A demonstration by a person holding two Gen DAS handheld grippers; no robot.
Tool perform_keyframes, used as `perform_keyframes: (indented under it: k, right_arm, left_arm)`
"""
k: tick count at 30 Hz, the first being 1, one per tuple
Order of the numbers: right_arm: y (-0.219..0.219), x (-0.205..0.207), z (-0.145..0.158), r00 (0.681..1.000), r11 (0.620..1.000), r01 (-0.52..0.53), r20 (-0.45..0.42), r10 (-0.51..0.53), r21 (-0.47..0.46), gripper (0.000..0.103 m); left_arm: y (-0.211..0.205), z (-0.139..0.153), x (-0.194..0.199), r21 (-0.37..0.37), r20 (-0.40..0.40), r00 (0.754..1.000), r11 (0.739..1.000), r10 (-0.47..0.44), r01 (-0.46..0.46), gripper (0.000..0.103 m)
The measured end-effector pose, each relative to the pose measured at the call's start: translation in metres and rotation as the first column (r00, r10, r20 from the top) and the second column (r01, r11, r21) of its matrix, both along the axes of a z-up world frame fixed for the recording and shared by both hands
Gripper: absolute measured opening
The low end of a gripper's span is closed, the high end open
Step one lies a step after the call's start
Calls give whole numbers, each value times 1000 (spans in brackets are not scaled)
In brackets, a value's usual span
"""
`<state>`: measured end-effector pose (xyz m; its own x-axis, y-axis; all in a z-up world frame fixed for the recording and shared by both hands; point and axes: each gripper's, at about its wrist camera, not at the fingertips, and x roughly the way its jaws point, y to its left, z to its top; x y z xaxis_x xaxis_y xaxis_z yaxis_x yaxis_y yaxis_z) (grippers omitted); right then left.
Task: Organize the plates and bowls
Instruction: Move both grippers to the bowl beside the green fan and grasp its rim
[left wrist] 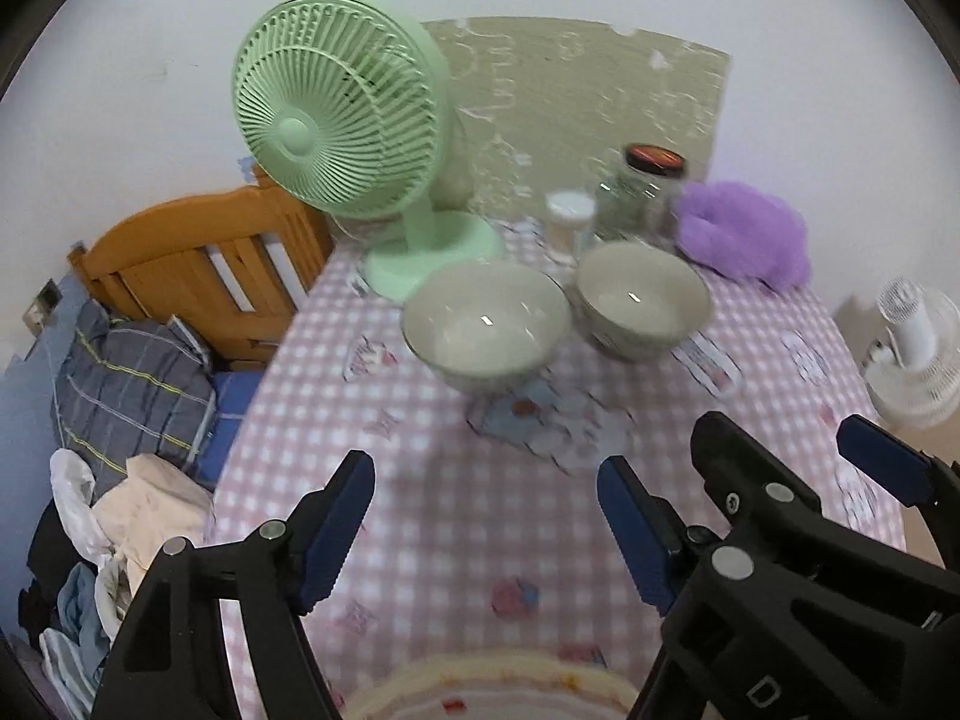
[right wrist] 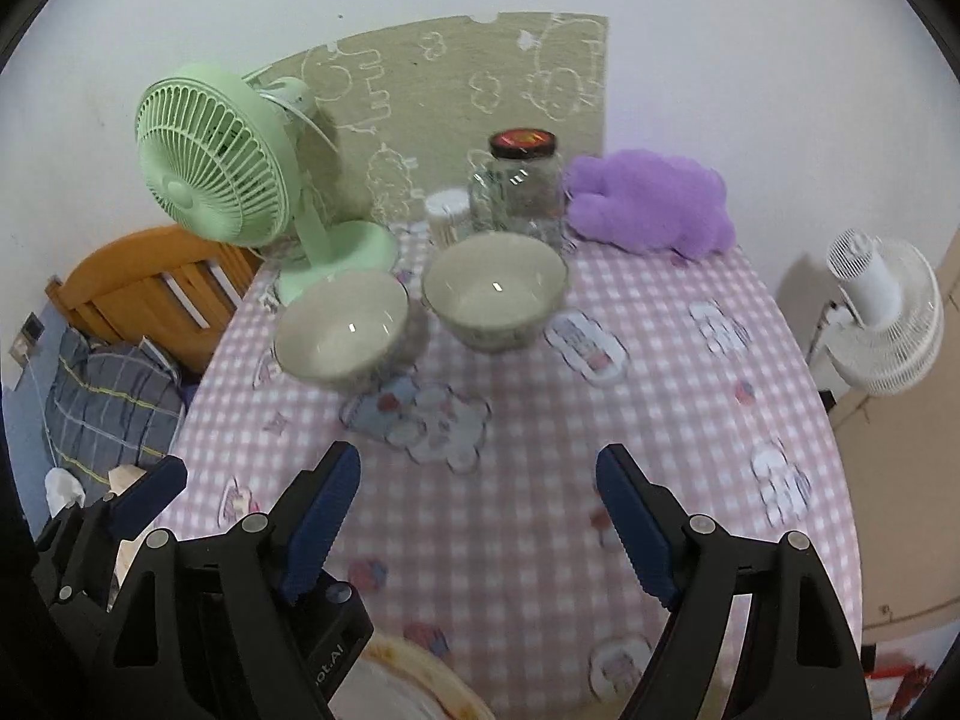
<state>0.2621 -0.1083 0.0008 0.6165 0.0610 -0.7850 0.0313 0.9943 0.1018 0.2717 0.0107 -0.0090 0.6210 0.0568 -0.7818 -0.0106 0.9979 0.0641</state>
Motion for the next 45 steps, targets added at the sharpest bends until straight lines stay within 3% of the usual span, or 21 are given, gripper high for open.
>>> perform_keyframes:
  k: [9, 23, 39, 41, 45]
  right_arm:
    - [25, 70, -17, 999, 998, -37, -1, 37, 49, 79]
    - [59, 144, -57, 996, 995, -66, -51, 70, 72, 64]
    - [63, 172, -94, 990, 992, -74, -110, 85, 98, 56]
    - [62, 173, -97, 989, 991, -75, -116, 87, 111, 55]
    - [55, 173, -101, 989, 990, -60, -130, 77, 131, 55]
  left_arm:
    - [21, -12, 60, 58, 16, 996, 995, 85, -86, 76]
    - [49, -54, 125, 31, -59, 993, 994, 105, -104, 70]
    - [51, -91, 150, 9, -121, 989, 997, 81, -81, 68]
    - [50, -93, 150, 8, -124, 990, 997, 73, -72, 57]
    - [53, -98, 151, 18, -136, 987, 996, 85, -84, 55]
